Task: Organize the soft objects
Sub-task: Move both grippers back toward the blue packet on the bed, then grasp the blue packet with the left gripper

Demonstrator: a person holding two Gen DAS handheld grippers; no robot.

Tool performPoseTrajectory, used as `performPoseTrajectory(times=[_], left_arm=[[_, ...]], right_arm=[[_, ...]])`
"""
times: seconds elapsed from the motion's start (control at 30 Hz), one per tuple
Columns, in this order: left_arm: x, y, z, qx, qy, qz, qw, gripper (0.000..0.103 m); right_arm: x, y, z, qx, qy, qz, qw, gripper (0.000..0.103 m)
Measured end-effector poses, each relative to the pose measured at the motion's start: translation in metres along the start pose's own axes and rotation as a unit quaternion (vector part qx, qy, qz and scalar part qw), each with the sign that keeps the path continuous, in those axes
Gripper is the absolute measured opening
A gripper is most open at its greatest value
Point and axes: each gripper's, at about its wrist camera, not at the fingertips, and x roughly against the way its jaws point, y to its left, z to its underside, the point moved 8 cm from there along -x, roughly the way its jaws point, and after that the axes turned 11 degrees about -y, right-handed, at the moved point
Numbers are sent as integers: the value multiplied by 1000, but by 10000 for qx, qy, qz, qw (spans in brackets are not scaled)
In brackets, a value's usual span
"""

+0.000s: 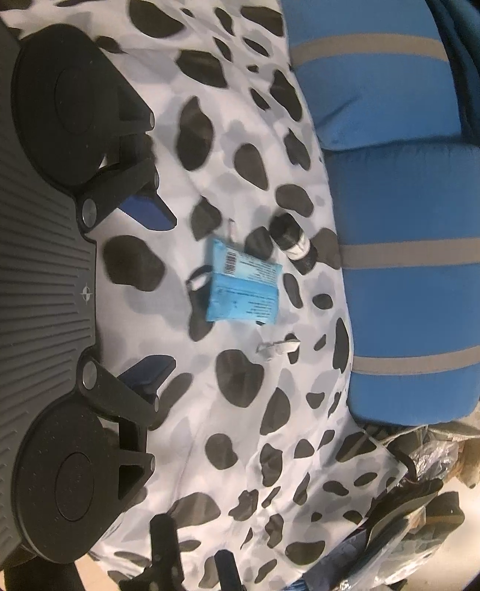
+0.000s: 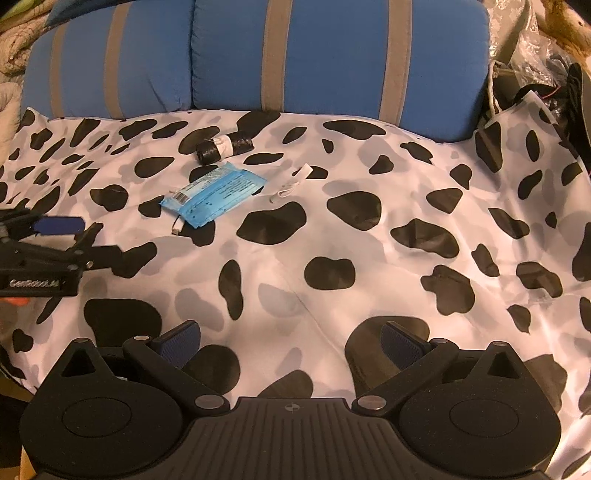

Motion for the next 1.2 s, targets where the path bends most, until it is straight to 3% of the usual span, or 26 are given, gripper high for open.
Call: performPoseTrajectory(times=[0.2,0.57,0.83,0.97,1.2], left_arm=[[-32,0,-16,-19,-177,20,9998,80],[-104,0,-10,-460,134,-121,9988,81],[-135,5,-10,-520,204,-80,9984,81],[-145,3,-13,-649,16,-11,9979,81],[-155,6,-14,-301,-62,208,9993,80]], right_arm=[[-5,-7,-1,-68,88,-5,9999,103],[1,-7,-3,-224,155,-202,9994,103],[5,4,-3,-196,209,-431,9987,103],[6,6,-3,-184,229,-483,9984,103],[4,3,0,-219,305,-494,9981,103]])
